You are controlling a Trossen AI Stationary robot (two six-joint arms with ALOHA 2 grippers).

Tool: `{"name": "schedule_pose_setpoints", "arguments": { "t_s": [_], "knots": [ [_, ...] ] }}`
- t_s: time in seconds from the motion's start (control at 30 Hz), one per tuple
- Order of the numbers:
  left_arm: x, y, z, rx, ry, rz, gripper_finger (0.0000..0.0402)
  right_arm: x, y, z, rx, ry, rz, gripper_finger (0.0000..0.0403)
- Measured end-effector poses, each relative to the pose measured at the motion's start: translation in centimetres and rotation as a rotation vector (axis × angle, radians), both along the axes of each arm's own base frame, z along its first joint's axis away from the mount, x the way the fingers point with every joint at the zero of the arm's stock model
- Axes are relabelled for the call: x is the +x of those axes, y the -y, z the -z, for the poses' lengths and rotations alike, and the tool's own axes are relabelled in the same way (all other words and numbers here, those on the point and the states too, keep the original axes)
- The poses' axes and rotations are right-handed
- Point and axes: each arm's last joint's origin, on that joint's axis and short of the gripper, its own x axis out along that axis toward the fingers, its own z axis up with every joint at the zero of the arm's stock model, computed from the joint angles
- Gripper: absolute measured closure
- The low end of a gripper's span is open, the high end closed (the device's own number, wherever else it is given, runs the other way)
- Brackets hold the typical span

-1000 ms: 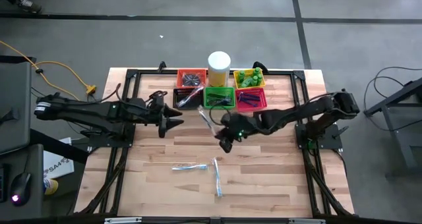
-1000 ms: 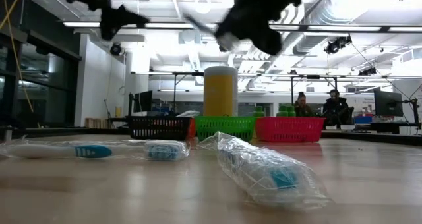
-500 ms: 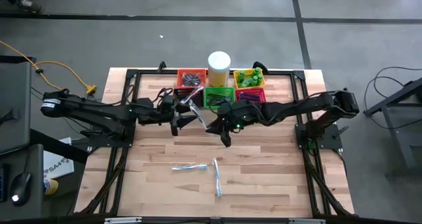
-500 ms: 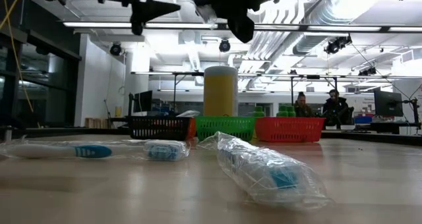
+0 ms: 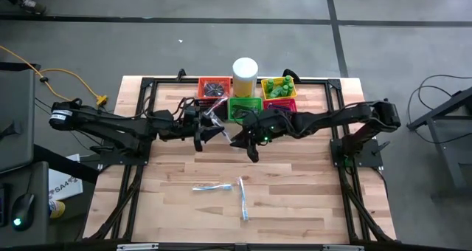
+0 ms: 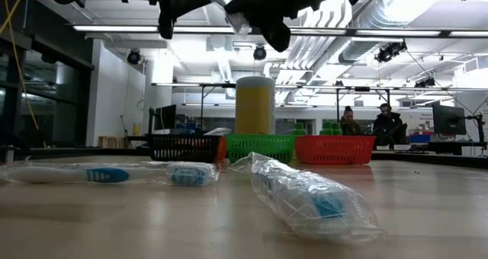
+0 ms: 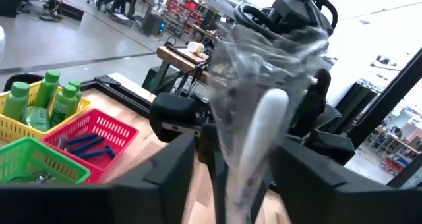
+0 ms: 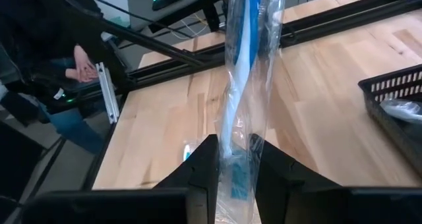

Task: Pick & Place Travel size toiletries
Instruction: Put the blue toothbrush into the black bin

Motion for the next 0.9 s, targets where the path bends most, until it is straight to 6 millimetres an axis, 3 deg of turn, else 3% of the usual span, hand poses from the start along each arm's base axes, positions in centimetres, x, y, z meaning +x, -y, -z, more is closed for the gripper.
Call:
{"name": "schedule_pose_setpoints", "arguments": {
  "t_s": [0.23, 0.4, 0.5, 0.73, 0.9],
  "knots": [
    [0.0, 0.0, 0.2, -0.022, -0.014, 0.015, 0.0378, 0.0, 0.5, 0.0, 0.000, -0.003, 0.012, 0.0343],
    [0.0, 0.0, 0.1, -0.024, -0.014, 0.014, 0.0369, 0.0, 0.7, 0.0, 0.001, -0.003, 0.016, 0.0340],
    [0.0, 0.0, 0.1, -0.018, -0.015, 0.009, 0.0379, 0.0, 0.8, 0.0, 0.005, -0.003, 0.017, 0.0319],
    [0.0, -0.3, 0.8, -0.001, -0.085, -0.091, 0.0380, -0.3, 2.0, 0.0, 0.100, -0.043, 0.068, 0.0215],
    [-0.2, -1.8, 1.5, -0.039, -0.152, -0.199, 0.0380, -2.0, 3.9, -1.0, 0.159, -0.106, 0.103, 0.0152]
  ]
}}
